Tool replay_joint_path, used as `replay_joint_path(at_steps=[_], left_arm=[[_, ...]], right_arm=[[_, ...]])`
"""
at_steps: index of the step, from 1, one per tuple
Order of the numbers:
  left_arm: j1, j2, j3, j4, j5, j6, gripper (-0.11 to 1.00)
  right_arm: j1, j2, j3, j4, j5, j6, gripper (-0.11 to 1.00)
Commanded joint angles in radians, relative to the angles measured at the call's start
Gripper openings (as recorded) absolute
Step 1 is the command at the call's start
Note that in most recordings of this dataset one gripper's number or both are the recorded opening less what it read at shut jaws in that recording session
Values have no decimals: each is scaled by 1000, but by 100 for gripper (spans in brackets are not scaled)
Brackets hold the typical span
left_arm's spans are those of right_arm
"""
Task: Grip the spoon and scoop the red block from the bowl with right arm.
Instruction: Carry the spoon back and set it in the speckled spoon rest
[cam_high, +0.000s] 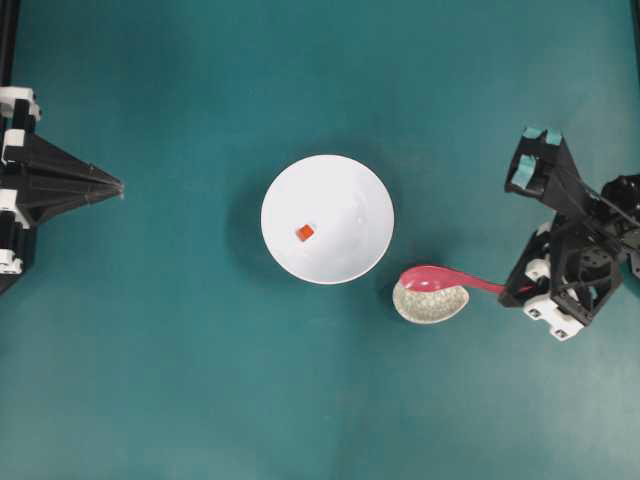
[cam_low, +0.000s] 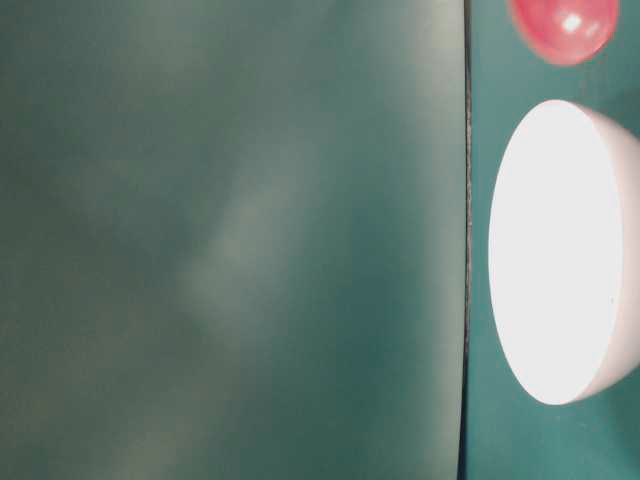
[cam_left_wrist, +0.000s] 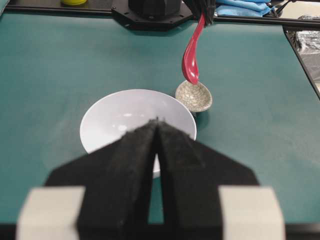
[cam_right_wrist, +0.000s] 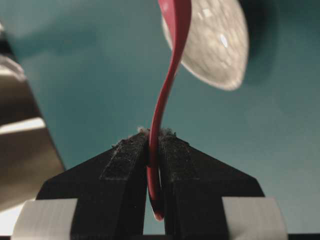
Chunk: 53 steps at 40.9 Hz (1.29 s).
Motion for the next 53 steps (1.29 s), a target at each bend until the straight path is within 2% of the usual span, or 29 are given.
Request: replay_joint_path(at_steps=[1,12,30,37,39,41,44,48,51,53], left_arm=[[-2,8,-26,0,-6,0,0],[0,8,-26,0,-6,0,0],[0,8,-26,0,-6,0,0],[0,8,-28,0,-5,0,0],[0,8,-28,0,-6,0,0],[-2,8,-28,0,-5,0,0],[0,8,-28,0,-5,-2,0],[0,8,-28,0,-6,-2,0],[0,8,-28,0,-5,-2,0],[0,9,-28,0,-6,-2,0]], right_arm=[[20,-3,11,0,-5,-3,7],[31,38,38,-6,-51,-18,7],[34,98,40,-35,-48,-43,8],[34,98,40,-41,-46,-61,28],[34,100,40,-61,-46,-66,35],[34,98,40,-109,-34,-67,40],[35,94,37,-192,43,-69,45],[35,87,14,-249,149,-66,49],[38,81,12,-284,133,-74,51],[52,66,26,-318,78,-78,51]])
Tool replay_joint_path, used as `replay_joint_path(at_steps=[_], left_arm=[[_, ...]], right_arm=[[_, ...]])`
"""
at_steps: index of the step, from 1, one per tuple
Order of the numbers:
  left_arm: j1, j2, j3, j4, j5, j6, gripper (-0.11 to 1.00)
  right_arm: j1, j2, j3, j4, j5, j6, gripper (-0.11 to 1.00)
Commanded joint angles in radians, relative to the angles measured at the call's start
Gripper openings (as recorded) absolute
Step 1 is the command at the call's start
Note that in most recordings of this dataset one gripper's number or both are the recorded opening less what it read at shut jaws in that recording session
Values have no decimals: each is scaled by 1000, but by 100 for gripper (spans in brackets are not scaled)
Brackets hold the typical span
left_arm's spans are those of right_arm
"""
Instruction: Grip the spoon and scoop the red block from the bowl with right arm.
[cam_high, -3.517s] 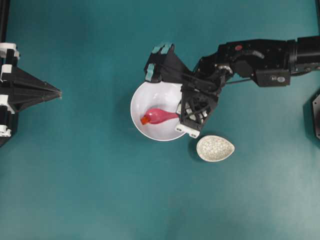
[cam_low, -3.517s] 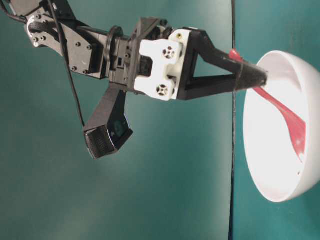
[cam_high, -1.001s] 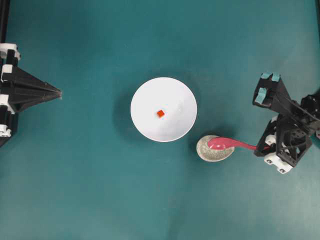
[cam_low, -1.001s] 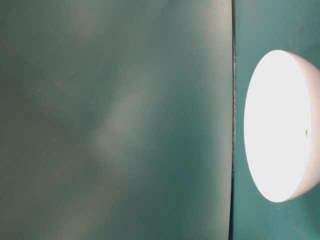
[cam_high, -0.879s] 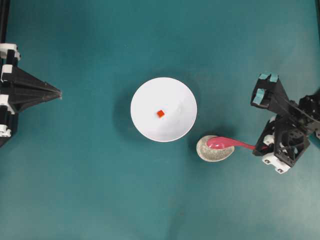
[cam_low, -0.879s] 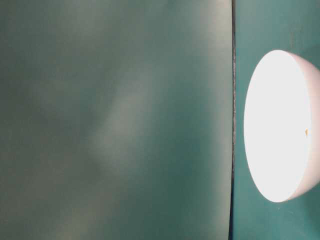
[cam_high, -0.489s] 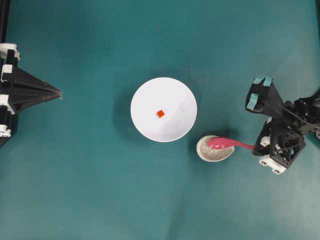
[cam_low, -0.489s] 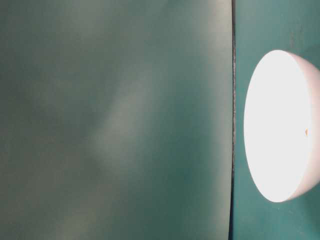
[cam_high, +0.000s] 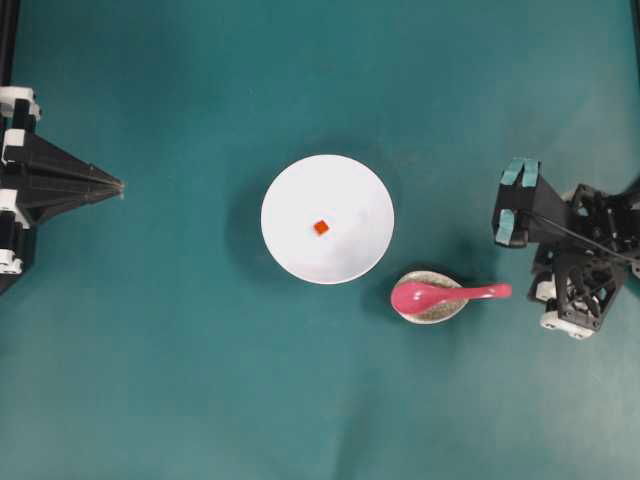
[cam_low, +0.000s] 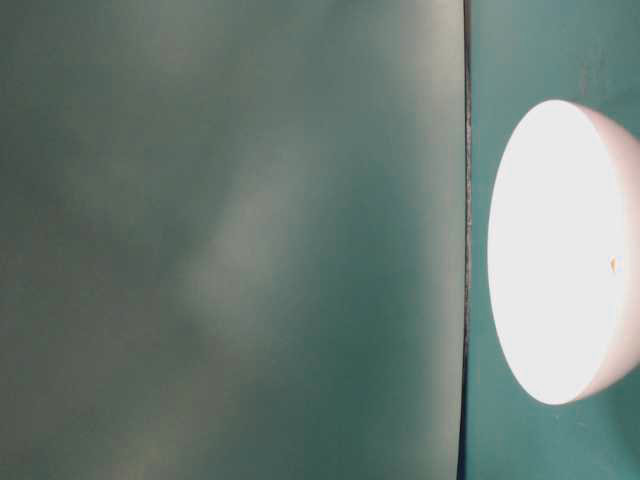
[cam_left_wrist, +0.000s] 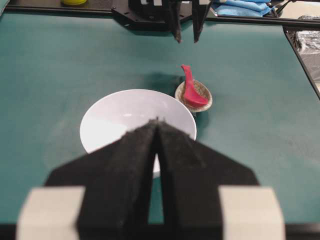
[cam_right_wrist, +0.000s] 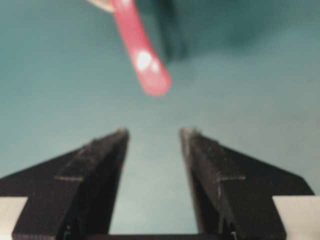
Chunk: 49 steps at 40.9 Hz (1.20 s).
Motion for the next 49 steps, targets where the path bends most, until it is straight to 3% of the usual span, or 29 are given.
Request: replay_joint_path(at_steps=[1,5,15,20,28,32,40,49], left_arm=[[2,8,-26,0,-5,-2,0],[2,8,-28,0,-6,-2,0],[2,8,-26,0,-3,-32,0],[2,5,-28,0,0,-40,0],[0,5,-28,0,29,-41,0],[2,2,-28,0,38,-41,0],[11,2,-29,0,38,-43,0],[20,0,-28,0,38,-43,0]], right_arm=[[29,-40,0,-71,-98,-5,52],[66,-91,74,-147,-336,3,52],[67,-104,322,-138,-917,12,54],[69,-67,400,-135,-1121,12,53],[107,52,436,-115,-1261,11,53],[138,129,436,-83,-1315,11,53],[207,256,446,34,-1482,-29,53],[255,307,448,183,-1560,-143,53]])
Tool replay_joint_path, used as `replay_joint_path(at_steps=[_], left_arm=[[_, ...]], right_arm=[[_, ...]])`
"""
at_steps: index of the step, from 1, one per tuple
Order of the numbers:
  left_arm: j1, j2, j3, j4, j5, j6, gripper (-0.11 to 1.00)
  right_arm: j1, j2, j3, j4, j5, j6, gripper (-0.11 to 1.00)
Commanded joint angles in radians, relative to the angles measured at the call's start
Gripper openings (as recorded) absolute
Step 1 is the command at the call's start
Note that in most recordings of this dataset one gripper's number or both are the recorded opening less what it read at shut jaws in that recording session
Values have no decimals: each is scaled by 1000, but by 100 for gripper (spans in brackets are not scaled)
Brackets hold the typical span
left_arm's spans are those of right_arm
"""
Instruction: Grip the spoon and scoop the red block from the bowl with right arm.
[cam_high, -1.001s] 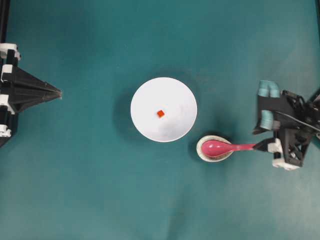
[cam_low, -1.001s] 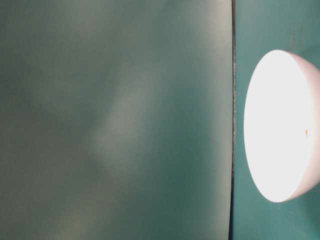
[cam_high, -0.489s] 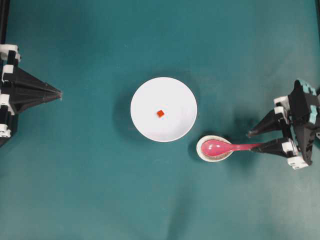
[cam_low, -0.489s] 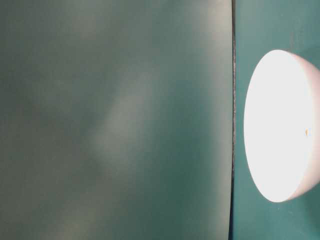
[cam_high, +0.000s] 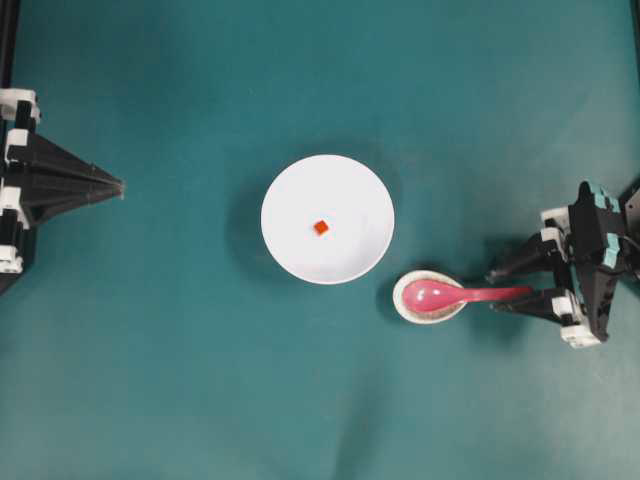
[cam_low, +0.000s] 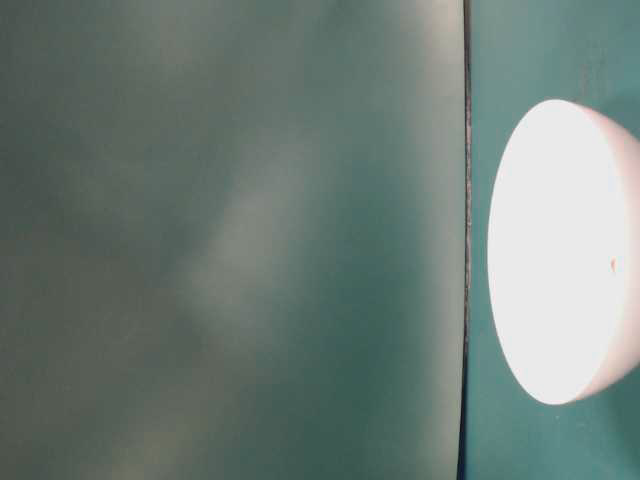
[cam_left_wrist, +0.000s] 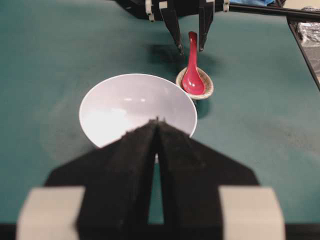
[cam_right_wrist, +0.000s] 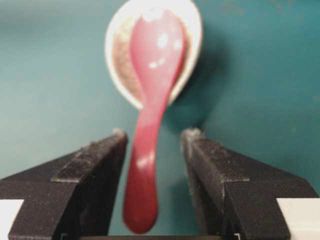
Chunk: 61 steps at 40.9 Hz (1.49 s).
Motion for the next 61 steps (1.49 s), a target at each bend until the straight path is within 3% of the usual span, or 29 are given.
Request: replay_joint_path(at_steps=[1,5,20,43,53,61], left_arm=[[5,3,-29,0,-5,-2,0],[5,3,-29,0,-5,-2,0],[5,8,-28,0,-5,-2,0],[6,12,-26,0,-3,-2,0],[6,12,-26,0,-5,-2,0],[5,11,-28,0,-3,-2,0]], right_arm=[[15,-3,-6,57,-25,-40,52],[26,-3,-5,89,-25,-75,52],[78,-3,6,94,-17,-83,52],[80,-3,5,94,-17,-109,38],[80,-3,-2,94,-23,-129,25],[78,-66,-31,98,-9,-132,25]])
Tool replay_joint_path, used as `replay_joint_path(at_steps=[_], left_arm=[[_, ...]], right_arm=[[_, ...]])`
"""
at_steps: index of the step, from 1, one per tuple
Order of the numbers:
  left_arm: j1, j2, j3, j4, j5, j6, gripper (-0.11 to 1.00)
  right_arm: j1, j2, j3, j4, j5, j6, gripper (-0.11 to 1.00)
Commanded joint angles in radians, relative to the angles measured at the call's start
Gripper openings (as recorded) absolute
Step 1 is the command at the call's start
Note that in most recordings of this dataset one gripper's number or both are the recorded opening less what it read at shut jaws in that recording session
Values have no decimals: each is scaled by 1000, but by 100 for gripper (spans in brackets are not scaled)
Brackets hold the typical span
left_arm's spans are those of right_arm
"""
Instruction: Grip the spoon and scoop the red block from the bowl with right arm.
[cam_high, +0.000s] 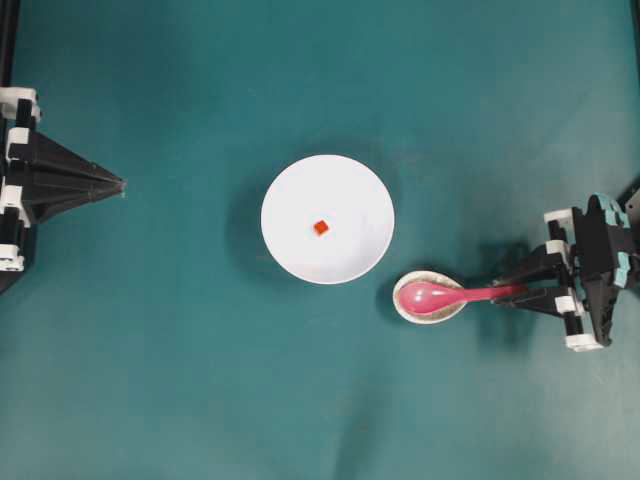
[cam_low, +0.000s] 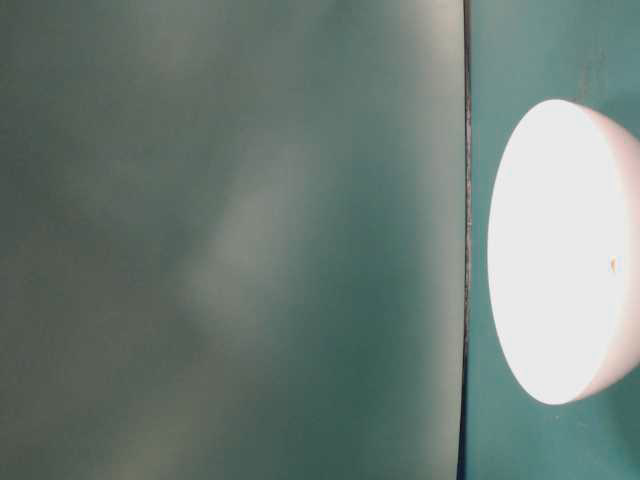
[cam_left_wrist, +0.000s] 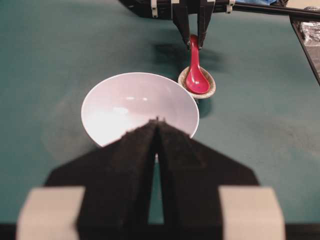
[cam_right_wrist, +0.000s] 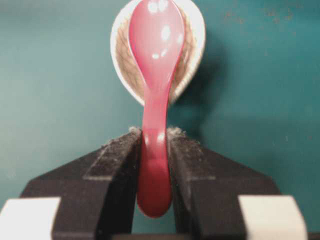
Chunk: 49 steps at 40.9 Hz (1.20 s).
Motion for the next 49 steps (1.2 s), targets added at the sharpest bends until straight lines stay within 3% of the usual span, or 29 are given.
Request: replay_joint_path(at_steps=[1,8,13,21,26,30,35,49], left_arm=[[5,6,-28,0,-6,0,0],[5,2,-29,0,-12,0,0],[5,0,-29,0,-14,0,0],[5,3,-31,0,-34,2,0],[5,8,-31,0,-52,2,0],[5,9,-29,0,-61,3,0],[5,11,-28,0,-61,3,0],[5,14,-28,0,-61,3,0]], right_arm=[[2,-60,-34,6,8,-2,25],[-54,-230,-114,14,170,-14,25],[-166,-359,-224,12,439,-29,25],[-486,-448,-500,3,1141,-52,25],[-638,-397,-664,-34,1460,-63,25],[-673,-316,-762,-78,1586,-66,25],[-673,-187,-851,-95,1686,-67,25],[-641,41,-1028,-98,1753,-118,25]])
